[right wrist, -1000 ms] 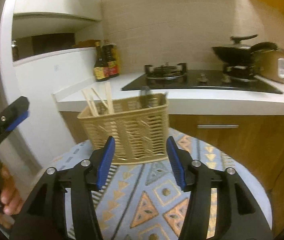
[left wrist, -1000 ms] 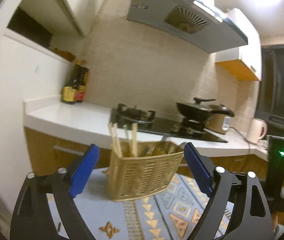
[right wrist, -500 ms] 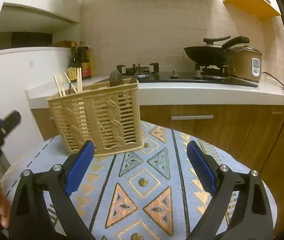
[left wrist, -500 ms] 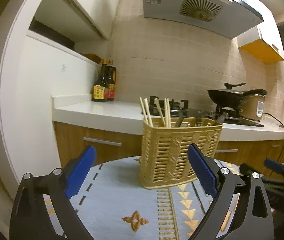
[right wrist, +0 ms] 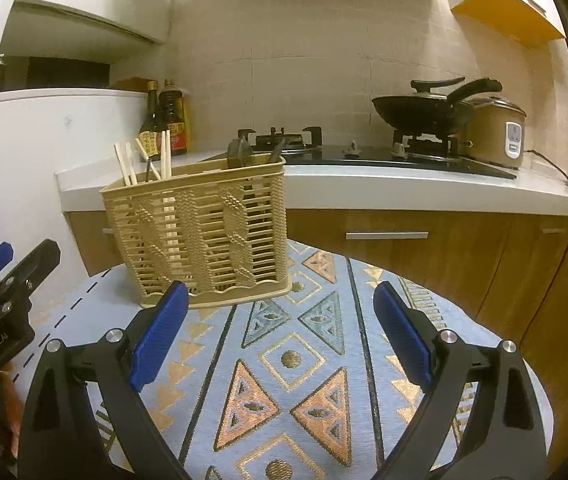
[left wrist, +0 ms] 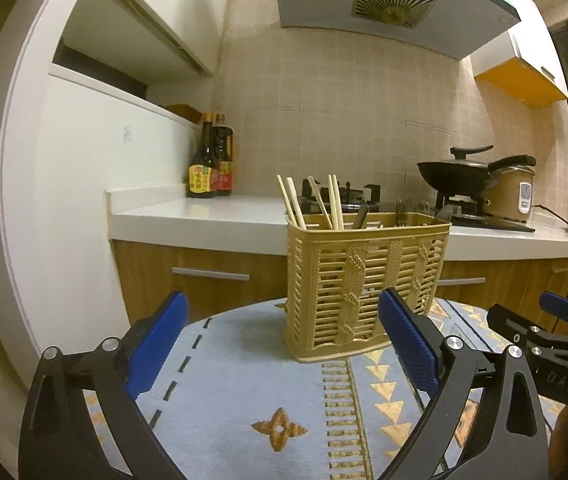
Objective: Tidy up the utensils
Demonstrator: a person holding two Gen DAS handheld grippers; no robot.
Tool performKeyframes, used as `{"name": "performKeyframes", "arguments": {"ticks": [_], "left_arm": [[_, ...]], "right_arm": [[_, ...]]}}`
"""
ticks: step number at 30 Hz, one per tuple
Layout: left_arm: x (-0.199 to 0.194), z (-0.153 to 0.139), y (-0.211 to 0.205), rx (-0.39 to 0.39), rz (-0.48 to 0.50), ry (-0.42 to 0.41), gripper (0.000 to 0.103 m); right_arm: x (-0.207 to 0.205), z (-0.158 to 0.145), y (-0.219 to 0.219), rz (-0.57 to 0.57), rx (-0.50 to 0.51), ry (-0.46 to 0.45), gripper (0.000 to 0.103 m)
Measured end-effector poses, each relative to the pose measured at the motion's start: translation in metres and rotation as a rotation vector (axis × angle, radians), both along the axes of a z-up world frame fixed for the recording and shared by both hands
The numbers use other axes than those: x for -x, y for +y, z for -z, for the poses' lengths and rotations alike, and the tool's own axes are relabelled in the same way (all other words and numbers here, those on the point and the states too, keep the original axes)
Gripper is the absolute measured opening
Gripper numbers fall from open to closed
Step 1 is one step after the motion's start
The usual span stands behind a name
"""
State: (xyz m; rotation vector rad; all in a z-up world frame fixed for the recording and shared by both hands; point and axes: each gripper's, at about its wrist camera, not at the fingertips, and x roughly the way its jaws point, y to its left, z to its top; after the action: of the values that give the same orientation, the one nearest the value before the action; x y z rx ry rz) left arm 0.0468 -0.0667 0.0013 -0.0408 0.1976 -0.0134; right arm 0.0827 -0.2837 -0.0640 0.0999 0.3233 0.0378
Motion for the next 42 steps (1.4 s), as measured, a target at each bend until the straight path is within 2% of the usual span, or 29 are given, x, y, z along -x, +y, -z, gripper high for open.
{"name": "performKeyframes", "arguments": {"ticks": [4,10,28,42], "left_arm": [[-0.0012,0.0014,-0.0038,-0.011,0.039,0.019,0.093],[-0.0013,0.0030,-0.0091,-0.041,0.024,0.023,0.095],[-0.0050,0.0050,-0.0068,-0.029,0.006,0.045,0.095],[-0.0081,0.0060,-0.0066,-0.026,0.004,0.060,0.095]], "right_arm": [[-0.0028,0.0015,-0.0033,0.006,-0.016,0.019,0.089],[-0.0031,0.0017,0.0007,0.006,0.005,0.022,0.089],[-0.0068,0.0020,0.0020,0.019,0.017,0.039,0.094],[-0.0081,0.0033,0.0030,0.013,0.018,0.050,0.094]]}}
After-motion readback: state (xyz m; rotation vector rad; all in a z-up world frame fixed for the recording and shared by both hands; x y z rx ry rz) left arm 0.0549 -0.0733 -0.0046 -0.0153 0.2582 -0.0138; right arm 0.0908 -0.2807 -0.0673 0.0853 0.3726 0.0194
